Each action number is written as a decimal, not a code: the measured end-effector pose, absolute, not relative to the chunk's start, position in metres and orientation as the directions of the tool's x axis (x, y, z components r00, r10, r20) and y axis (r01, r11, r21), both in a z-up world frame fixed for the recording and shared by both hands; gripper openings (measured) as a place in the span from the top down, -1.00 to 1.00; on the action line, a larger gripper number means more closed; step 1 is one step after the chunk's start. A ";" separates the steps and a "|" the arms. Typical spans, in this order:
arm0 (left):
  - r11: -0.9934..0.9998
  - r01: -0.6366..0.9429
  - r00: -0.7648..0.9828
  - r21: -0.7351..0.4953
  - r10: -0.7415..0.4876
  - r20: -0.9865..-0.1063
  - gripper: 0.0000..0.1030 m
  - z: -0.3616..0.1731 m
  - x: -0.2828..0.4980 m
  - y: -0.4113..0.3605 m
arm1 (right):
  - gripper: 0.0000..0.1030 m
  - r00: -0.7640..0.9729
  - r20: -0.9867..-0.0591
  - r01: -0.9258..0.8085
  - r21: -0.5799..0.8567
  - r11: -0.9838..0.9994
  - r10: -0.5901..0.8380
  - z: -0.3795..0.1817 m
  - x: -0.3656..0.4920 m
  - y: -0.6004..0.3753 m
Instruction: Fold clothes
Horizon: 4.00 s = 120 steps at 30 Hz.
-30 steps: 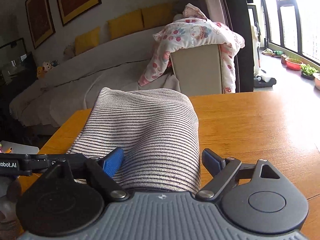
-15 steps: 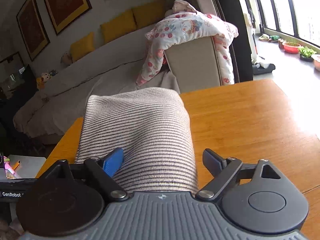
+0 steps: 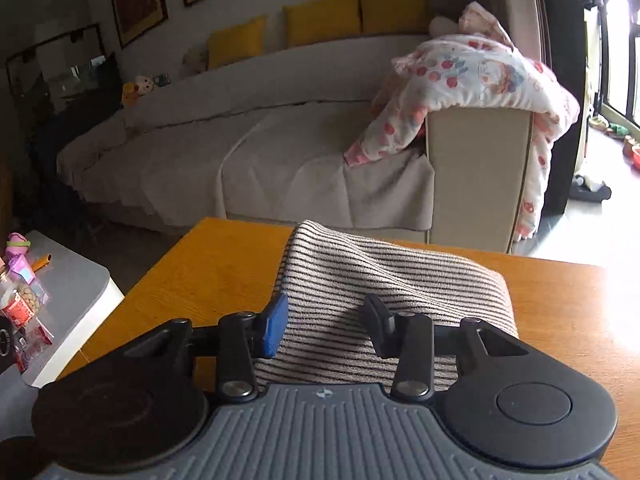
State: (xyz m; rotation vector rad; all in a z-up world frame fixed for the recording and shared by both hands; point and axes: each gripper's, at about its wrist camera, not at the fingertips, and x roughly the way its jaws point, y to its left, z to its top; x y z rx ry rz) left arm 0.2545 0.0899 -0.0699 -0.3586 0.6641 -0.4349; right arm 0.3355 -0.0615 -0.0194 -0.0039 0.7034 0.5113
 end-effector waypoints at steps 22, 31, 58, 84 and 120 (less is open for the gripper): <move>0.835 0.247 0.708 -0.491 -0.502 -0.497 -0.10 -0.077 0.259 0.100 | -0.16 0.681 -0.589 -0.235 0.386 0.892 0.434 -0.058 0.253 -0.173; 0.828 0.281 0.719 -0.485 -0.517 -0.466 -0.06 -0.048 0.251 0.097 | -0.17 0.736 -0.565 -0.272 0.259 0.927 0.374 -0.061 0.239 -0.161; 0.917 0.267 0.738 -0.295 -0.392 -0.549 -0.17 -0.047 0.387 0.047 | -0.46 0.824 -0.503 -0.270 0.057 0.961 0.261 -0.067 0.216 -0.134; 0.997 0.072 0.934 -0.021 -0.075 -0.349 -1.00 -0.047 0.057 0.033 | -1.00 0.911 -0.364 -0.141 0.167 0.976 0.194 -0.058 0.065 -0.179; 0.998 0.015 0.914 -0.053 -0.035 -0.403 -1.00 -0.053 0.065 0.047 | -1.00 0.898 -0.373 -0.197 0.131 0.972 0.232 -0.064 0.066 -0.170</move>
